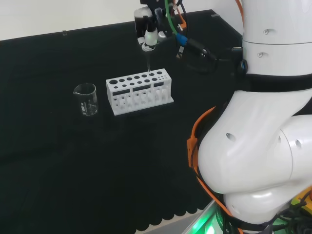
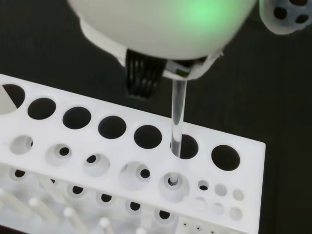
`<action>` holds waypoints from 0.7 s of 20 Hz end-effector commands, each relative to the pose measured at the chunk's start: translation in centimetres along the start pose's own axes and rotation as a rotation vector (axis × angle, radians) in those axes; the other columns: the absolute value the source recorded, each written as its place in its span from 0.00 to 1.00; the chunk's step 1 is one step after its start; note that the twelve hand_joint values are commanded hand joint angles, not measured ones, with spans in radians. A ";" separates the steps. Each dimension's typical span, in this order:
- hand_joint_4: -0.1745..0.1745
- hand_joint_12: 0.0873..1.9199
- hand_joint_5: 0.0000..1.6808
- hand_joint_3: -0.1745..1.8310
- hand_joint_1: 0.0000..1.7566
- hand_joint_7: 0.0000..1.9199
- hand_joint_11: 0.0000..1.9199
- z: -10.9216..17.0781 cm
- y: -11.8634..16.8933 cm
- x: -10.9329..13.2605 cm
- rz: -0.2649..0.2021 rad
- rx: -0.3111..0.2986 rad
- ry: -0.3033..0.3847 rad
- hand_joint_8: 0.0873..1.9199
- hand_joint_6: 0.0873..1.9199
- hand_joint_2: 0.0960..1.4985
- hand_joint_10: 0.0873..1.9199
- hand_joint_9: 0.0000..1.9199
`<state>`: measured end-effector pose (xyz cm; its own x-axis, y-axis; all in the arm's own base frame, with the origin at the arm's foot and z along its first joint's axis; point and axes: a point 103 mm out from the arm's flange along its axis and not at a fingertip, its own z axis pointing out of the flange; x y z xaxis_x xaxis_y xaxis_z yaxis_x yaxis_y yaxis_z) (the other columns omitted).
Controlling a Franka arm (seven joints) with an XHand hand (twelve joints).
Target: Put the glass rod back on the white test tube rack.
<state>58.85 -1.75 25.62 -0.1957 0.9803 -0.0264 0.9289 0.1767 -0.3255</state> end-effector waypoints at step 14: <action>0.00 0.16 0.36 0.55 0.63 0.69 0.94 -0.4 -1.4 -1.0 0.001 0.083 0.003 0.20 0.46 0.19 0.00 0.97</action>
<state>58.31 -2.32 26.00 -0.1965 0.9801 -0.0290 0.9115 0.1717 -0.3737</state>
